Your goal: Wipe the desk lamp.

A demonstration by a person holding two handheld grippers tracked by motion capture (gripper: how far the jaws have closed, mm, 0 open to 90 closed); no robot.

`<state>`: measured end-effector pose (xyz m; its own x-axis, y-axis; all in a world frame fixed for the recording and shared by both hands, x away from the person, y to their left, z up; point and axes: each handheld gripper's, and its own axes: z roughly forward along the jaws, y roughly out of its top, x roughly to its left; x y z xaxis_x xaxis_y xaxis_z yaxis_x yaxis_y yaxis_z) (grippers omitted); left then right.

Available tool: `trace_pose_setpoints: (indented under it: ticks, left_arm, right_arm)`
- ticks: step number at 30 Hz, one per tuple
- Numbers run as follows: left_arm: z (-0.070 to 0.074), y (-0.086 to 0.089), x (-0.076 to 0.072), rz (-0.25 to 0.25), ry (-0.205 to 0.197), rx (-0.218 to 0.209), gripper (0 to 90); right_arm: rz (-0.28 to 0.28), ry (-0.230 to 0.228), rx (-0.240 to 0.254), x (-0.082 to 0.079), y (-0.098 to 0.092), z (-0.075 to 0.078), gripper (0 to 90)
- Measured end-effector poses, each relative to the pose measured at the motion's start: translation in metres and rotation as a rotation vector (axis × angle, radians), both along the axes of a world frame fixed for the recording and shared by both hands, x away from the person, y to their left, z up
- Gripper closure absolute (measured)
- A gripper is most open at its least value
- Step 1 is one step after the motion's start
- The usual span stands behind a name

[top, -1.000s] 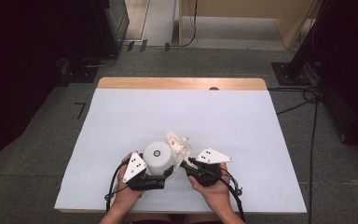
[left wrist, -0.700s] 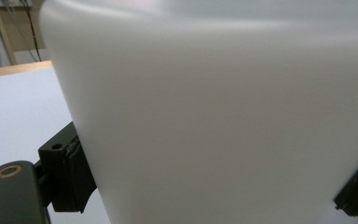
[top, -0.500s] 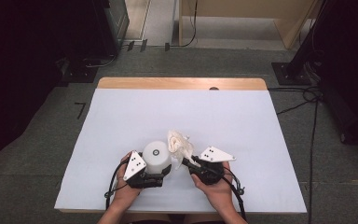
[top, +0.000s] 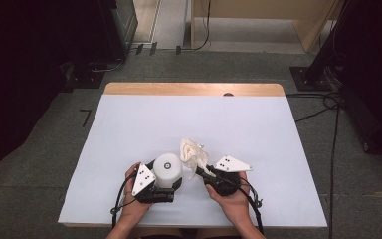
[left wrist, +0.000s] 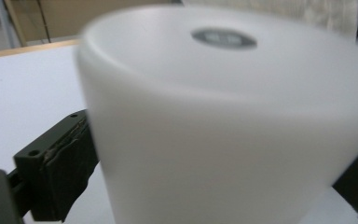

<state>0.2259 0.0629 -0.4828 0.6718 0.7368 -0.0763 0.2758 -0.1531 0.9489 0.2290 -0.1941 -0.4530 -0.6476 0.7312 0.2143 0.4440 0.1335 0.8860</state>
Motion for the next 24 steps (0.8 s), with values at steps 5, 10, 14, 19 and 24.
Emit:
trace_pose_setpoints:
  ticks: [5, 10, 14, 19, 24]
  left_arm:
    - [-0.001, -0.015, -0.005, 0.106, -0.013, 0.065, 0.0]
    - [0.000, -0.017, -0.004, 0.130, -0.005, 0.085, 8.4]
    - [0.006, -0.004, 0.002, 0.045, 0.025, 0.023, 8.5]
    - [0.019, 0.000, 0.002, -0.053, 0.023, -0.052, 8.6]
    - [0.028, -0.001, 0.001, -0.107, 0.030, -0.103, 8.6]
  right_arm:
    - [-0.006, 0.000, -0.002, 0.000, 0.000, -0.001, 77.3]
    - [-0.003, -0.005, -0.004, -0.001, 0.002, 0.000, 77.2]
    - [0.001, -0.016, 0.015, -0.004, 0.002, 0.005, 77.2]
    - [0.012, -0.040, 0.051, -0.008, 0.005, 0.015, 77.0]
    - [0.036, -0.027, 0.049, -0.009, 0.013, 0.011, 76.9]
